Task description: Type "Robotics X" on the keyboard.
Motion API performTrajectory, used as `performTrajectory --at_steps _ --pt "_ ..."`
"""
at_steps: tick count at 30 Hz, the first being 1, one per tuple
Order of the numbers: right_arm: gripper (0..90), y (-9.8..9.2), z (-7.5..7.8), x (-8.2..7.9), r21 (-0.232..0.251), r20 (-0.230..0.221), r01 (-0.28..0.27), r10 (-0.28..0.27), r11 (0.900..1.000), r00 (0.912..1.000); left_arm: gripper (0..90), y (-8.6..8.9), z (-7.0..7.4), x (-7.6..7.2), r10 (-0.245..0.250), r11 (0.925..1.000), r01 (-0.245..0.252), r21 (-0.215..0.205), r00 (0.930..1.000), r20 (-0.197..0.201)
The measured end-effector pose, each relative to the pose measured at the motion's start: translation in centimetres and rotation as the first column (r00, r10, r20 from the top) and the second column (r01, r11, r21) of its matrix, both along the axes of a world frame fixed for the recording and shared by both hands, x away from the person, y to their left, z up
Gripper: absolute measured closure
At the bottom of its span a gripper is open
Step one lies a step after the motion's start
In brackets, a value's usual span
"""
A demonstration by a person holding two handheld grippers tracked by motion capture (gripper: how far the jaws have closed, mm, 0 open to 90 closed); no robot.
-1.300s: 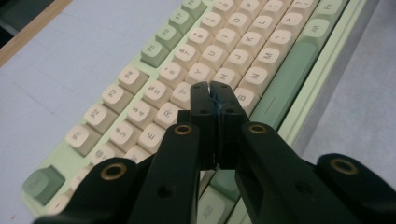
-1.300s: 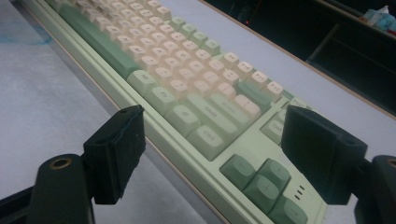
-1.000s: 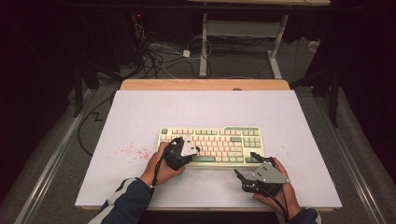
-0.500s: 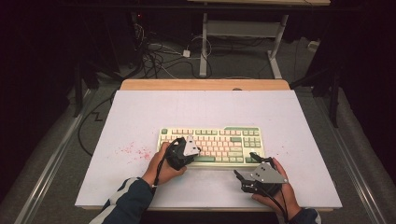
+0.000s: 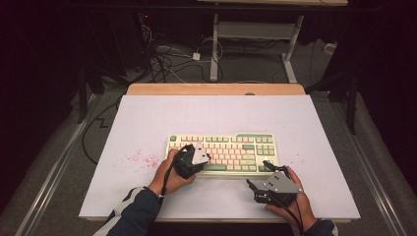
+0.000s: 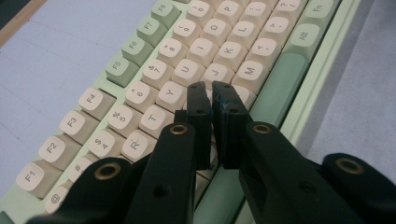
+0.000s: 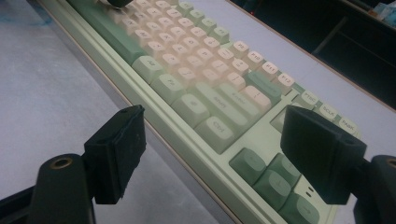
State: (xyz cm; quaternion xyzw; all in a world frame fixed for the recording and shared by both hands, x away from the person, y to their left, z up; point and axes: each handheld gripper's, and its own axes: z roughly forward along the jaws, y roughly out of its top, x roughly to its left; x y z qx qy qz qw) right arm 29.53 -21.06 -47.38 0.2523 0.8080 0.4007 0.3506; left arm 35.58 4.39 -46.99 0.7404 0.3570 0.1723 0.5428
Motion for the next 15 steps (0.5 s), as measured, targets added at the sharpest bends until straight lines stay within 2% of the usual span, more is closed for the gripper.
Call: performTrajectory --at_steps 3,6,11,15 --pt "22.9 0.0 0.0 0.0 -0.001 0.0 -0.003 0.003 1.0 1.0 81.7 0.2 0.2 -0.1 0.003 1.0 -0.003 -0.008 1.0 0.008" --pt "22.9 0.0 0.1 0.0 -0.001 0.001 0.0 0.0 1.0 1.0 77.3 0.4 0.3 -0.1 0.009 1.0 -0.009 0.0 0.9995 0.029" --pt "22.9 -0.1 0.1 0.0 0.002 0.007 0.007 -0.007 1.0 1.0 63.0 1.2 1.0 -0.3 0.012 0.9995 -0.01 -0.031 0.9983 0.057" --pt "22.9 -0.2 0.2 0.0 0.001 0.009 0.012 -0.012 1.0 0.9999 45.1 1.9 1.6 -0.8 0.023 0.9974 -0.015 -0.071 0.9937 0.11"
